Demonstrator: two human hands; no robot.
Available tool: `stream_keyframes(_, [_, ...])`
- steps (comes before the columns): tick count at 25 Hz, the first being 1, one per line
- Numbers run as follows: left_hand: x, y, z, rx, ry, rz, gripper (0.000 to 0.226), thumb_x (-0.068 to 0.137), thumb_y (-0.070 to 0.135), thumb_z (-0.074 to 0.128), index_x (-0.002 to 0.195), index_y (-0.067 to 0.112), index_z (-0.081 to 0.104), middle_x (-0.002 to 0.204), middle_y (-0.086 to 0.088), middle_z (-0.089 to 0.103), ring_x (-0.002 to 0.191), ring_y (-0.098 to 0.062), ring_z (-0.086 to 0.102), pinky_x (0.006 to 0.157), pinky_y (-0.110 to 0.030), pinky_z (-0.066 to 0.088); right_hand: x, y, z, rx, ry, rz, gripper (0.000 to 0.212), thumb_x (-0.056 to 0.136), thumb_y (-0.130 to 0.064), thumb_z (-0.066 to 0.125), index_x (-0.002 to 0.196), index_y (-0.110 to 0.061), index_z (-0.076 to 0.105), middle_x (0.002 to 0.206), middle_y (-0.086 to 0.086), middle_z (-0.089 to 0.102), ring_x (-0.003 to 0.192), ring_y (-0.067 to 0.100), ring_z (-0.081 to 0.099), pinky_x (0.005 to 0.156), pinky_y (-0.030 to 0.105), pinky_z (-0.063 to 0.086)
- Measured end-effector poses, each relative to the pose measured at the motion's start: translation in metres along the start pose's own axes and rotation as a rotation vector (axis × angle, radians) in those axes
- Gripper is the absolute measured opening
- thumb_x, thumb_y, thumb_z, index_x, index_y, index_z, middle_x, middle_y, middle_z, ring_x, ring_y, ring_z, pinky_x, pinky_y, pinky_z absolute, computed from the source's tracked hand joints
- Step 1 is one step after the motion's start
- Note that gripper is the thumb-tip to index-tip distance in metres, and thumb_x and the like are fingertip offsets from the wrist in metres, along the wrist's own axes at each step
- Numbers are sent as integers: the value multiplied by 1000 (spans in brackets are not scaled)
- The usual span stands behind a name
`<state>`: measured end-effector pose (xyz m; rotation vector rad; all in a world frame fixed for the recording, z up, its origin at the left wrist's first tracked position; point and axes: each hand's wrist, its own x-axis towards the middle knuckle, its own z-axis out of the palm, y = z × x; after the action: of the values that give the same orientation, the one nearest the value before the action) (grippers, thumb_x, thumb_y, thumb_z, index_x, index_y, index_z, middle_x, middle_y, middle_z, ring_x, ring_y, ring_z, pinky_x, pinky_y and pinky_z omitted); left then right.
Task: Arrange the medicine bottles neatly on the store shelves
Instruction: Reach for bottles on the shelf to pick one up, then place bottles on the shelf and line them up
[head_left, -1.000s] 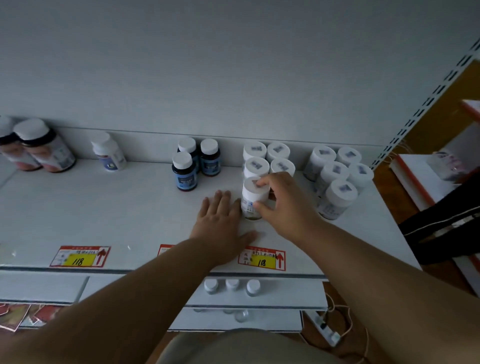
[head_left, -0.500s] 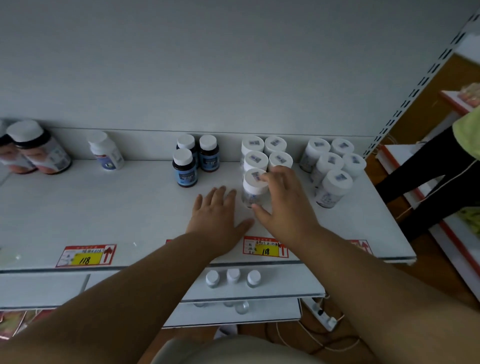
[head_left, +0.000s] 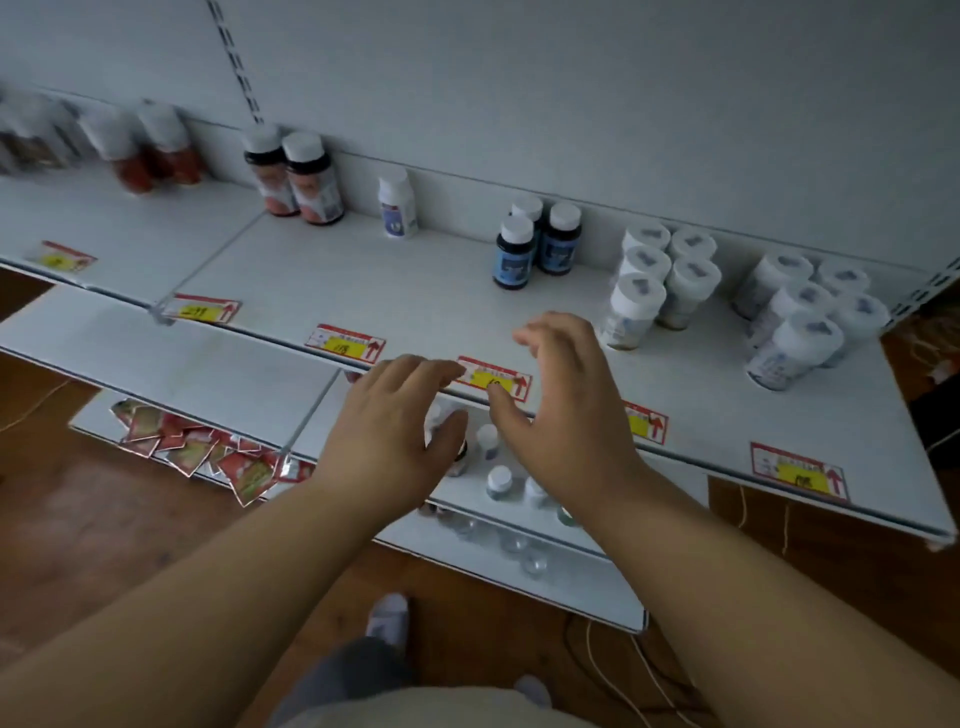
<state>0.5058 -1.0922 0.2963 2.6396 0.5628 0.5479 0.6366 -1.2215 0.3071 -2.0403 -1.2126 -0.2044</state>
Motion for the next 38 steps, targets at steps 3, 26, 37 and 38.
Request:
stream_keyframes(3, [-21, -35, -22, -4, 10, -26, 41, 91, 39, 54, 129, 24, 55, 129, 2, 55, 116, -21, 53, 93, -37, 44, 8, -40, 13, 30, -117, 48, 38, 90, -26, 66, 125, -15, 54, 117, -2, 56, 107, 13, 53, 90, 36, 50])
stream_keyframes(26, [-18, -455, 148, -623, 101, -629, 45, 94, 39, 54, 138, 35, 45, 136, 12, 48, 115, -5, 47, 93, -28, 45, 82, 34, 567, 124, -312, 933, 69, 75, -56, 76, 127, -28, 39, 130, -5, 52, 111, 17, 55, 99, 37, 47])
stream_keyframes(37, [-17, -515, 250, -625, 121, -734, 46, 94, 44, 55, 138, 35, 44, 133, 9, 50, 115, -10, 50, 93, -31, 46, 119, 105, 665, 307, -96, 886, 42, 80, -39, 78, 110, -18, 56, 85, -9, 65, 74, 7, 64, 85, 37, 58])
stream_keyframes(38, [-21, -514, 246, -596, 111, -736, 48, 93, 45, 54, 138, 34, 43, 134, 8, 50, 117, -11, 49, 94, -33, 46, 110, 99, 659, 342, -138, 871, 40, 79, -40, 78, 109, -20, 59, 92, -9, 68, 81, 9, 67, 86, 39, 59])
